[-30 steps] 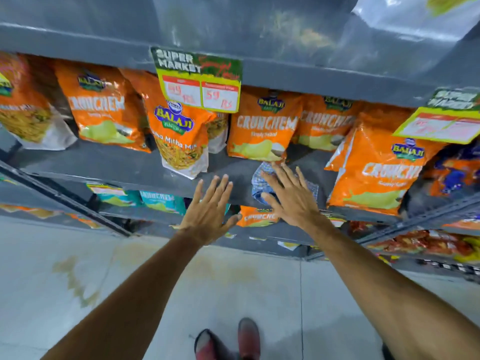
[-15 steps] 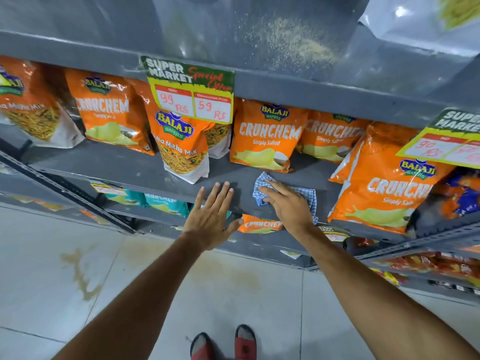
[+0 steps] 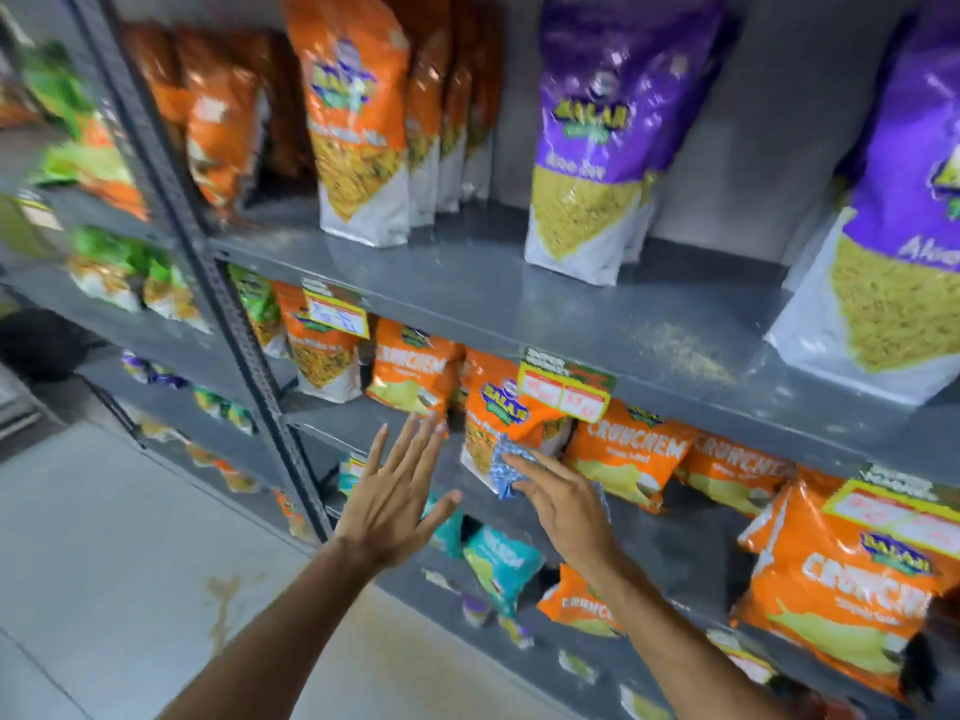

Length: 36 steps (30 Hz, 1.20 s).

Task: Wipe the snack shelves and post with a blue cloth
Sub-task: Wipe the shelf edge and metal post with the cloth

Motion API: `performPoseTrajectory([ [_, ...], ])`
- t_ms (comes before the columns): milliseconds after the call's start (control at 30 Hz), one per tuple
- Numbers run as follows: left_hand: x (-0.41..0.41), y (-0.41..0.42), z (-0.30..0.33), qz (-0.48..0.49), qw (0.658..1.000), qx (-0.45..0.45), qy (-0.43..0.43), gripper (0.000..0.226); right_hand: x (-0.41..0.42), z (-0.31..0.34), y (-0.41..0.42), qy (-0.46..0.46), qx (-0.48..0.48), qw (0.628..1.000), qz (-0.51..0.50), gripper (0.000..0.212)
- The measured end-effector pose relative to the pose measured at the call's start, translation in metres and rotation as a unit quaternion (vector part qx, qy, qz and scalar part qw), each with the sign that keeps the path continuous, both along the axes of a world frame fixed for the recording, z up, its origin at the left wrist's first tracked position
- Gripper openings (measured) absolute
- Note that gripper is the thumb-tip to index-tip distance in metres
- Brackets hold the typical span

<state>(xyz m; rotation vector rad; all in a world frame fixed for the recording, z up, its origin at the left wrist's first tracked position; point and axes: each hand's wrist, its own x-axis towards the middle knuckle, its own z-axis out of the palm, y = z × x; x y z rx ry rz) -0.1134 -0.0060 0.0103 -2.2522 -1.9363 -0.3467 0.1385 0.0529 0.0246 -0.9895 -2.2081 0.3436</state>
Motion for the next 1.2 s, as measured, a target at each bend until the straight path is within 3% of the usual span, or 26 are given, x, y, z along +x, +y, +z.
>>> performPoseTrajectory([
  [33,-0.016,-0.001,0.010,0.007,1.000,0.014,-0.003,0.084,-0.016,0.010,0.000,0.007,0.026,0.999,0.025,0.022],
  [133,-0.068,0.000,0.042,0.012,0.998,0.061,-0.004,0.084,-0.071,0.042,-0.002,0.067,-0.029,0.996,0.057,0.038],
  [333,-0.188,0.023,0.114,-0.003,0.985,0.170,0.018,0.084,-0.207,0.100,0.014,0.158,0.003,0.983,0.094,0.038],
  [467,-0.280,0.049,0.167,0.010,0.971,0.237,0.031,0.083,-0.302,0.155,0.038,0.217,0.049,0.973,0.061,0.040],
  [700,-0.389,0.121,0.248,0.002,0.950,0.313,0.009,0.081,-0.413,0.232,0.108,0.264,0.031,0.964,-0.017,0.039],
  [900,-0.414,0.189,0.261,-0.017,0.930,0.366,-0.023,0.079,-0.474,0.252,0.191,0.256,-0.023,0.958,-0.129,0.035],
  [1200,-0.417,0.240,0.238,-0.054,0.880,0.467,-0.068,0.072,-0.517,0.228,0.326,0.154,-0.075,0.948,-0.268,0.024],
])
